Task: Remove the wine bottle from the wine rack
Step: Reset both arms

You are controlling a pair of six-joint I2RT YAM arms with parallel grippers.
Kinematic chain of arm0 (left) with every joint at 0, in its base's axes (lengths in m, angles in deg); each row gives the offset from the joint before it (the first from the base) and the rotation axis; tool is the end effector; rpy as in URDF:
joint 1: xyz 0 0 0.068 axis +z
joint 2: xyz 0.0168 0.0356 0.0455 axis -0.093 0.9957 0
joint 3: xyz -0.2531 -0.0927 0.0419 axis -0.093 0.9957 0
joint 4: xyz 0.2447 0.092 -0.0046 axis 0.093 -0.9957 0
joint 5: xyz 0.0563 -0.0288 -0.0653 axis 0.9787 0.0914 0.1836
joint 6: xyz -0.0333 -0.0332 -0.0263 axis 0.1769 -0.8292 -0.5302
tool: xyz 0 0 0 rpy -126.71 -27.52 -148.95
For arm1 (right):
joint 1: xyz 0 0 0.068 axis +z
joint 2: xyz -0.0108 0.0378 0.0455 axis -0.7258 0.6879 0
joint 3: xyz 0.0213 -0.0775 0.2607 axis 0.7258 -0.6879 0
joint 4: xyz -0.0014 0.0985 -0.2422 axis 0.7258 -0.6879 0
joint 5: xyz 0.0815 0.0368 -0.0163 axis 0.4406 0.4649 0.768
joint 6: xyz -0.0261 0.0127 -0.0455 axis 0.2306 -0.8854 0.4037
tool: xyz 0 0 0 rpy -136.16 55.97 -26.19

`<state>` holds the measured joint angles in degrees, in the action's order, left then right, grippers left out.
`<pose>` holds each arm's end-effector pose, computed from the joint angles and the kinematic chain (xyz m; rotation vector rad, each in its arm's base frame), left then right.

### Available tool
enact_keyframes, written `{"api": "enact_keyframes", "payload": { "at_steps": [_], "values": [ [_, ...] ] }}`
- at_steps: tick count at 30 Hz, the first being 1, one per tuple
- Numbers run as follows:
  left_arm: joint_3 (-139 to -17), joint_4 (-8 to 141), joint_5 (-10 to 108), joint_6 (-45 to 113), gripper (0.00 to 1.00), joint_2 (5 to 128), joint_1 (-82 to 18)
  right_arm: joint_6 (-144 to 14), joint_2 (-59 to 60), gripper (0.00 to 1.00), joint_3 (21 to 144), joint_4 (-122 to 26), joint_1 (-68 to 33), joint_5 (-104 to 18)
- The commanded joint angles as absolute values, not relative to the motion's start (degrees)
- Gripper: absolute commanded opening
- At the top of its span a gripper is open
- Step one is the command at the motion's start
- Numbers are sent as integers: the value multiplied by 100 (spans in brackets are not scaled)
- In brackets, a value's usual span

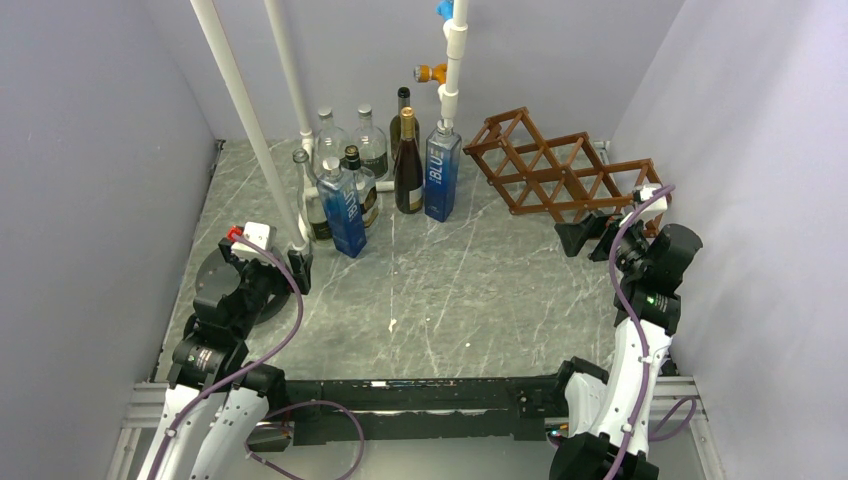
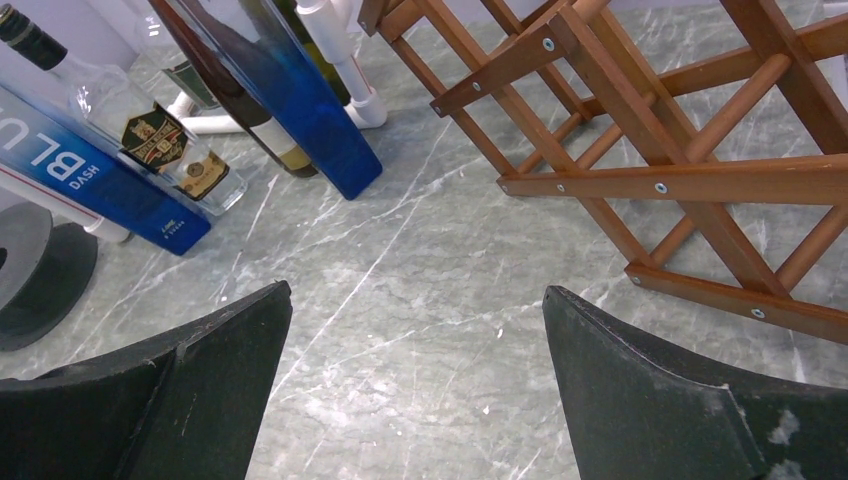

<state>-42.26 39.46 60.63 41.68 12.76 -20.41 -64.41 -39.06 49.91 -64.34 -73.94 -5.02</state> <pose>0.1015 -0.0252 0.3123 0.1304 1.7522 -0.1908 0.1558 -0.0519 0.3299 -0.0321 1.7775 0.4690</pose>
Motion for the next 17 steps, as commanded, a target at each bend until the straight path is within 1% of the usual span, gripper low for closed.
{"api": "enact_keyframes", "payload": {
  "at_steps": [1, 17],
  "values": [
    [-4285, 3975, 6030, 4174, 99, 1221, -2010, -6391, -3992, 100, 4987, -6330, -7431, -545],
    [-4284, 3962, 6059, 4174, 100, 1217, -2010, -6387, -4058, 100, 4916, -6276, -7431, -662]
  ]
}}
